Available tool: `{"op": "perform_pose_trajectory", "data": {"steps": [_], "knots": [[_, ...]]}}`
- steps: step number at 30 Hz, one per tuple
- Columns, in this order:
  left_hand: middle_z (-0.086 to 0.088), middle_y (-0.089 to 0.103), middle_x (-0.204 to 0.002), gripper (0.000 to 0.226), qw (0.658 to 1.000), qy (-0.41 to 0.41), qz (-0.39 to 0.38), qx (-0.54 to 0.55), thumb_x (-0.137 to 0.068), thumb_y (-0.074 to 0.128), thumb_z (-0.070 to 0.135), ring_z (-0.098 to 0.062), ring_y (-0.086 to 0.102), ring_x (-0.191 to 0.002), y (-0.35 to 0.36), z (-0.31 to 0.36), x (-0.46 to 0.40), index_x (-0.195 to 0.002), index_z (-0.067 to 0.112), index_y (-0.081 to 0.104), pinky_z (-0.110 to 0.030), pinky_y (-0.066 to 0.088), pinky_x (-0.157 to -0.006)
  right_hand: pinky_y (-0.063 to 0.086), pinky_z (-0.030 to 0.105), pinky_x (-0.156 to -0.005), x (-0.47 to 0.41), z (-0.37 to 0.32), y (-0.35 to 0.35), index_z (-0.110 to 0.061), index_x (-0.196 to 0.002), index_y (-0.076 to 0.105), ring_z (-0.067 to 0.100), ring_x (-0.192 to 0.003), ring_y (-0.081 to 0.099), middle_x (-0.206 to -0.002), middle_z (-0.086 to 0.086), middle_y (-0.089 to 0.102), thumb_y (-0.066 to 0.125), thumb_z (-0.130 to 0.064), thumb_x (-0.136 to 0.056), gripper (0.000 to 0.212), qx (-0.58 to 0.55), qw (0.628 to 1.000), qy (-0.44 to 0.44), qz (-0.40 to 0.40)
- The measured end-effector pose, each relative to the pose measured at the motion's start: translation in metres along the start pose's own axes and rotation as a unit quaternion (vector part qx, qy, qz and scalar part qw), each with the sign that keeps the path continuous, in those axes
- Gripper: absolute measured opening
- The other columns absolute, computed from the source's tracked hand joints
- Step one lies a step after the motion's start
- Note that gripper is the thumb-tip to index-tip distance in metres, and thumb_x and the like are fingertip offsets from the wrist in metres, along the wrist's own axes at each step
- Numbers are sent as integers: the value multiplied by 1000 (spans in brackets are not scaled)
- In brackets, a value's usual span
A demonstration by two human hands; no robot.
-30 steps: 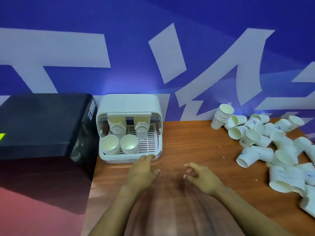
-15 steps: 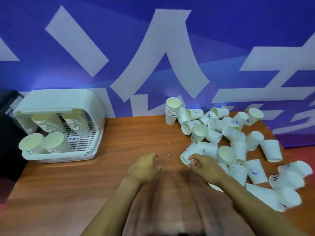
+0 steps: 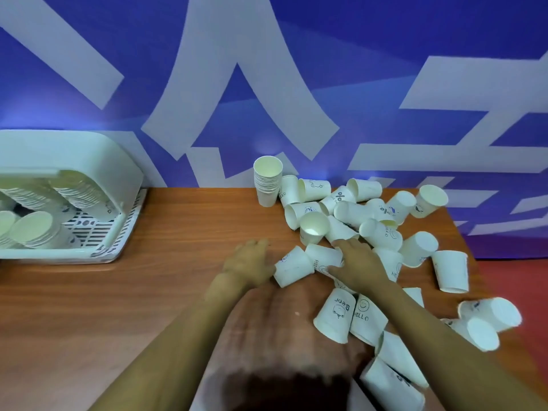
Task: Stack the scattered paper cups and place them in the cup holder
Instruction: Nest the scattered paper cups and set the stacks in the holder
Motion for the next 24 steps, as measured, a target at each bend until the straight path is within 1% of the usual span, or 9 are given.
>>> {"op": "perform_pose_trajectory", "data": {"steps": [2,4,8,11,14,18,22,24], "knots": [[-8,39,-139,59,1000,3,-16,-22,-86,58,34,-30,39,-125,13,9,-11,-138,20,35,-41,38,-100,38,39,-99,-10,4,5,-24,-139,37,26,-126,41,-138,2,45,60,-51,-83,67,34,999,0,-14],[-8,37,-141,63,999,12,-29,-44,-85,59,38,-31,39,-125,26,16,-22,-139,20,33,-43,39,-99,36,41,-100,-18,7,11,-24,-141,33,26,-127,40,-139,2,43,58,-54,-83,70,62,998,3,-33],[-6,33,-145,75,998,14,-41,-42,-83,61,48,-32,35,-129,44,28,-39,-145,25,26,-45,35,-105,34,41,-101,-29,11,21,-25,-142,31,25,-128,38,-138,1,44,61,-56,-80,75,87,995,-1,-49],[-5,34,-144,77,997,9,-46,-53,-81,61,54,-31,35,-130,56,33,-49,-144,25,26,-46,32,-107,34,38,-96,-33,13,26,-26,-140,34,24,-125,41,-132,-1,47,62,-54,-79,72,104,994,-8,-43],[-3,35,-143,76,997,8,-54,-48,-80,63,53,-30,36,-129,61,34,-56,-142,24,27,-45,34,-106,33,37,-95,-36,14,30,-27,-140,34,22,-123,41,-131,-2,48,61,-52,-80,71,106,994,-13,-38],[-4,42,-138,71,998,7,-55,-41,-80,66,46,-29,41,-125,61,32,-60,-137,23,31,-45,37,-103,33,37,-96,-39,14,31,-28,-140,33,22,-123,42,-130,-3,49,63,-48,-80,70,90,995,-11,-36],[-3,40,-137,74,1000,8,-27,-13,-78,69,43,-28,43,-123,49,24,-54,-138,22,31,-43,40,-101,32,38,-98,-35,7,26,-29,-140,33,22,-123,42,-129,-3,50,63,-48,-80,70,78,996,-21,-33],[-3,39,-136,75,1000,3,-8,-1,-78,69,43,-27,45,-122,40,15,-46,-138,21,31,-41,42,-98,32,38,-98,-31,0,20,-29,-137,37,21,-121,43,-126,-4,52,62,-49,-79,66,65,997,-31,-19]]}}
Point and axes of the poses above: each hand's wrist, its own x-axis away from the middle knuckle, its own y-axis out of the palm, z = x × y, the point moved 7 cm from there along -x, towards the middle knuckle
